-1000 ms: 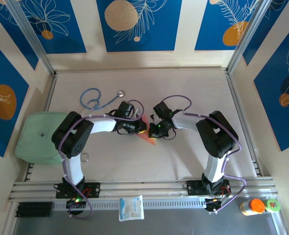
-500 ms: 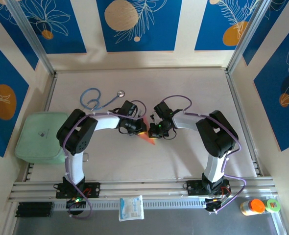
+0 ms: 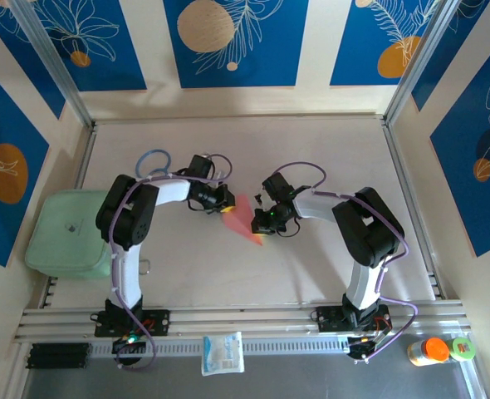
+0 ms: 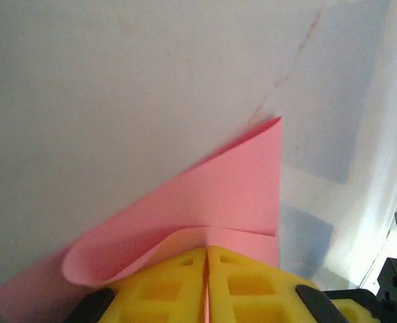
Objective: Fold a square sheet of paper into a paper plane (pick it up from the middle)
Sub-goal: Fourth fold the wing at the center of the table, then turn over the paper at the center of the table.
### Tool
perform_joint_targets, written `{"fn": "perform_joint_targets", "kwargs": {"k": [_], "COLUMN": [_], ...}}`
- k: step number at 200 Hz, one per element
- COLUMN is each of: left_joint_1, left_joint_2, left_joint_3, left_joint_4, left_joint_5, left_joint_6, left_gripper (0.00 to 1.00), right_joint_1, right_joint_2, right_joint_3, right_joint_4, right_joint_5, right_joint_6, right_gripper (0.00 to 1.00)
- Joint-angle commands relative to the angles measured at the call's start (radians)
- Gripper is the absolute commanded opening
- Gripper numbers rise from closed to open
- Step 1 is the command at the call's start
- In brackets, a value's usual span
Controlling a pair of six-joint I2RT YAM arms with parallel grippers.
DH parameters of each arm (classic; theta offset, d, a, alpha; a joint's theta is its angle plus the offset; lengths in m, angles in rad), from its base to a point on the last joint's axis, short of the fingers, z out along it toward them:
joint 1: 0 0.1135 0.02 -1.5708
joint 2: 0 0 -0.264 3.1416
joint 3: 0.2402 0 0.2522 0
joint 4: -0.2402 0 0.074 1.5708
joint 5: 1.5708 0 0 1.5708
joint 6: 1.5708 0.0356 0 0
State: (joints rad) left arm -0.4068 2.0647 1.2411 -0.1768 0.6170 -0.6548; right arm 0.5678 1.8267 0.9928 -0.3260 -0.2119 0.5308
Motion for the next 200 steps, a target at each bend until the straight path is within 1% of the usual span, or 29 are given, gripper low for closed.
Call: {"fn": "perform_joint_targets", "kwargs": {"k": [1, 40, 52, 79, 95, 118, 129, 155, 174, 200], "left_joint_1": [0.083, 0.114, 0.121, 0.123, 0.123, 0.121, 0.121, 0.121, 0.121, 0.121], "left_joint_2": [0.056, 0.06, 0.046, -0.025, -0.086, -0.196, -0.253, -0.382, -0.459, -0.532], "left_joint_3": [0.026, 0.092, 0.114, 0.154, 0.146, 0.072, 0.019, -0.116, -0.218, -0.341], "left_joint_4": [-0.043, -0.1, -0.114, -0.155, -0.15, -0.081, -0.043, 0.032, 0.083, 0.155], "left_joint_5": [-0.163, -0.196, -0.183, -0.183, -0.179, -0.163, -0.161, -0.172, -0.185, -0.186], "left_joint_6": [0.074, 0.13, 0.138, 0.153, 0.134, 0.057, 0.017, -0.066, -0.127, -0.194], "left_gripper": [0.12, 0.12, 0.12, 0.14, 0.17, 0.24, 0.28, 0.37, 0.48, 0.56], "right_joint_1": [-0.006, -0.006, -0.006, -0.006, -0.006, -0.011, -0.014, -0.042, -0.07, -0.088], "right_joint_2": [0.072, 0.063, 0.055, 0.001, -0.038, -0.102, -0.139, -0.189, -0.183, -0.134], "right_joint_3": [-0.07, -0.075, -0.075, -0.07, -0.043, -0.001, 0.004, -0.017, -0.03, 0.001], "right_joint_4": [-0.167, -0.156, -0.149, -0.105, -0.072, -0.004, 0.029, 0.101, 0.126, 0.122], "right_joint_5": [0.098, 0.09, 0.078, 0.038, 0.0, -0.051, -0.052, -0.034, -0.027, -0.055], "right_joint_6": [-0.012, -0.007, -0.007, 0.002, 0.02, 0.06, 0.088, 0.122, 0.11, 0.059], "right_gripper": [0.04, 0.04, 0.04, 0.05, 0.06, 0.15, 0.2, 0.28, 0.33, 0.36]}}
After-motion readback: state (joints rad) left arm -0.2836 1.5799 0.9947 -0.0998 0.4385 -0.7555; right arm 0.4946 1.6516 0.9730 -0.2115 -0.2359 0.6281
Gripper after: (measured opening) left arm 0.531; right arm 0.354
